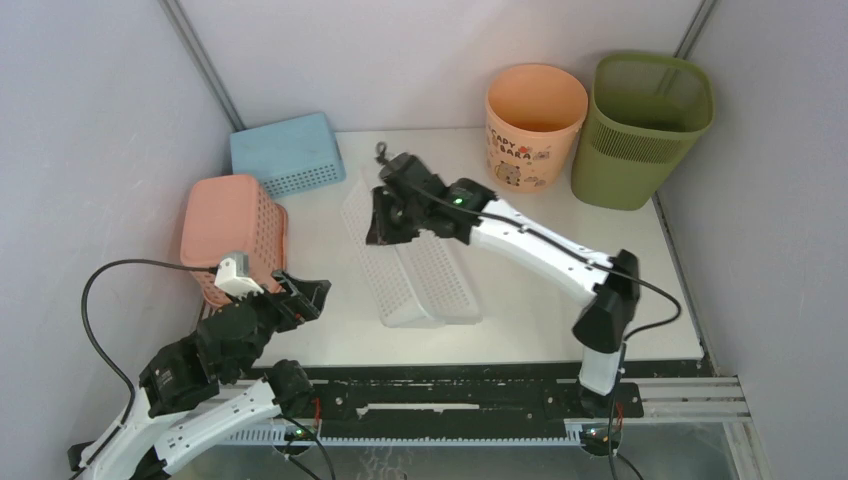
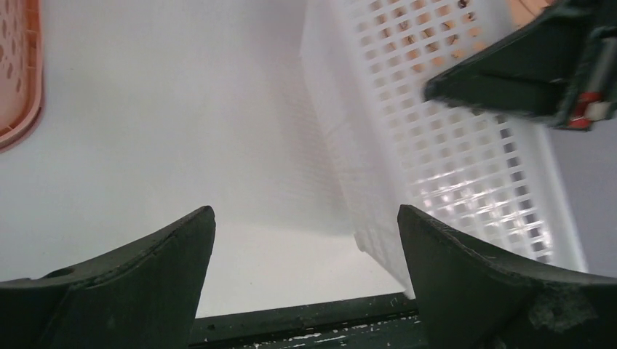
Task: Turn the large container upside down
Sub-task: Turn the container upside down at the center of the board.
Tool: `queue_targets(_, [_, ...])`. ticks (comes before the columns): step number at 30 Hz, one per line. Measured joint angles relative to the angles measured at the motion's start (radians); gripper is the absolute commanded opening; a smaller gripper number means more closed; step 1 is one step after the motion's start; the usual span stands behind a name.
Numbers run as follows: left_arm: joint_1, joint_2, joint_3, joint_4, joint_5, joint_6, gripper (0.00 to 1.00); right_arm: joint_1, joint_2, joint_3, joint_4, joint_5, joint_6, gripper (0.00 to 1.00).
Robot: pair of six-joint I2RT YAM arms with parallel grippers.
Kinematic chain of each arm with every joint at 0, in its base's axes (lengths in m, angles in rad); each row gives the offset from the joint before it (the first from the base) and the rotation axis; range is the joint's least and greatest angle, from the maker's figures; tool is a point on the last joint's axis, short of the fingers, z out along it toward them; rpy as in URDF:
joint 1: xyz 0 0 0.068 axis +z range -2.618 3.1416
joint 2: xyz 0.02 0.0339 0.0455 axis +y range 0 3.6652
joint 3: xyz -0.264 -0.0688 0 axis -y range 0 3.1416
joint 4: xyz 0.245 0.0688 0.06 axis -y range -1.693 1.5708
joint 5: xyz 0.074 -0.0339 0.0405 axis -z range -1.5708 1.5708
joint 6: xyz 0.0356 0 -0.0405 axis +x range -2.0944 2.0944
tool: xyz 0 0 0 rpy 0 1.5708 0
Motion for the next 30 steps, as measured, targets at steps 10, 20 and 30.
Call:
queue_targets(10, [0.000,0.055,0.004,-0.018,-0.031,0.002,1.00,-0.294,-0.303,-0.599,0.546,-0.353,0.202,0.00])
queue_targets(20, [0.000,0.067,0.004,-0.014,-0.032,0.011,1.00,-0.370,-0.325,-0.936,1.132,-0.534,0.516,0.00])
queue_targets(30, [0.000,0.066,0.004,0.006,-0.032,0.012,1.00,-0.387,-0.325,-0.964,1.256,-0.590,0.609,0.00])
